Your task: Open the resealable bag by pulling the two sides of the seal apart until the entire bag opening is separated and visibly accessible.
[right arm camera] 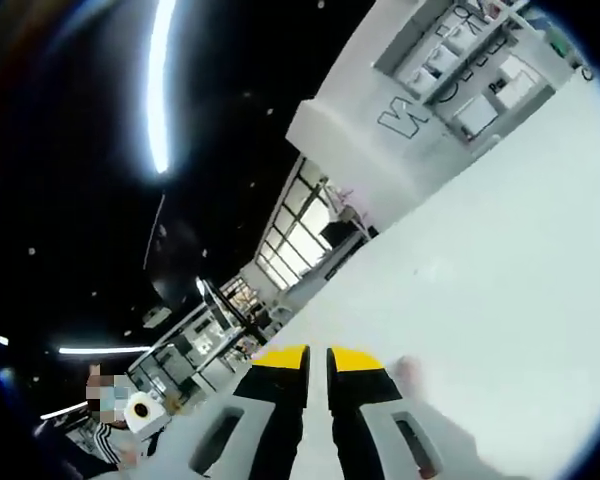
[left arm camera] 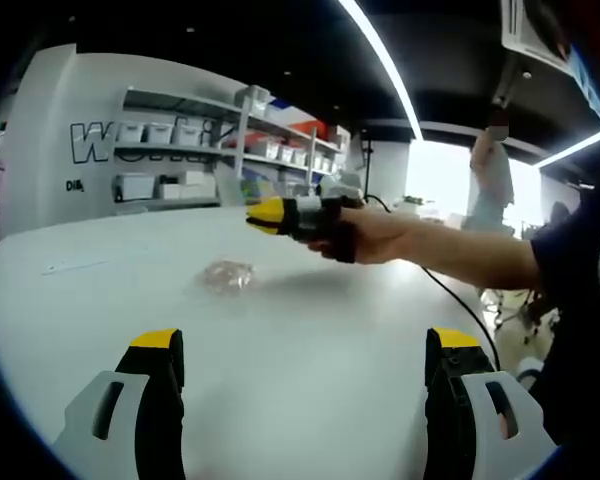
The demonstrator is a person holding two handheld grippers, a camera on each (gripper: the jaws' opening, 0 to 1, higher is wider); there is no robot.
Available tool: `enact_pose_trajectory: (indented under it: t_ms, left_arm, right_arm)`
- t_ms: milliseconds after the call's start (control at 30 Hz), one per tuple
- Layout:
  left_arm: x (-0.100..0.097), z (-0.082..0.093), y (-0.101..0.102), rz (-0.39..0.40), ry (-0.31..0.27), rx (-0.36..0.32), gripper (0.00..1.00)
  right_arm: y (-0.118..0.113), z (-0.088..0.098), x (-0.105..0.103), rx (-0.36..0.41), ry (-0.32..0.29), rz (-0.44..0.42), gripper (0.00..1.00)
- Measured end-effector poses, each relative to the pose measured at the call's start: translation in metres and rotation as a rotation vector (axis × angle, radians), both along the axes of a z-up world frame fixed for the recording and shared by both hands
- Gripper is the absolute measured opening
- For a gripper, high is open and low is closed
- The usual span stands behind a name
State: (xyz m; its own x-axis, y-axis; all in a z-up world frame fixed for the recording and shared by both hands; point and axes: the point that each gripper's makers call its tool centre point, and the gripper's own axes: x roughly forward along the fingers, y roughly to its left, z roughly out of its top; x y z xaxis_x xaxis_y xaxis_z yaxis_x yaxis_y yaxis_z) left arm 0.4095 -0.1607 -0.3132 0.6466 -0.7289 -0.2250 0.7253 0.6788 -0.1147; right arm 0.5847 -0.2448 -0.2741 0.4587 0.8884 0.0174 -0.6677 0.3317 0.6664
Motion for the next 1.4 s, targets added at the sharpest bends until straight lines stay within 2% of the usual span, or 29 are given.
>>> enact_pose_trajectory:
  t_ms: [367, 567, 1133, 1400]
  left_arm:
    - [0.000, 0.000, 0.000, 0.000, -0.001, 0.000, 1.00]
    - [0.001, 0.001, 0.000, 0.004, -0.002, -0.004, 1.00]
    - [-0.001, 0.002, -0.003, 0.003, -0.002, -0.005, 1.00]
    - [-0.003, 0.002, -0.005, 0.001, -0.004, -0.005, 1.00]
  right_arm:
    - [0.005, -0.011, -0.017, -0.158, -0.087, 0.033, 0.04]
    - [0.009, -0.009, -0.025, -0.206, -0.130, 0.054, 0.04]
    - [0.002, -0.027, -0.034, -0.385, -0.220, 0.075, 0.05]
    - [-0.003, -0.030, -0.040, -0.398, -0.225, 0.082, 0.07]
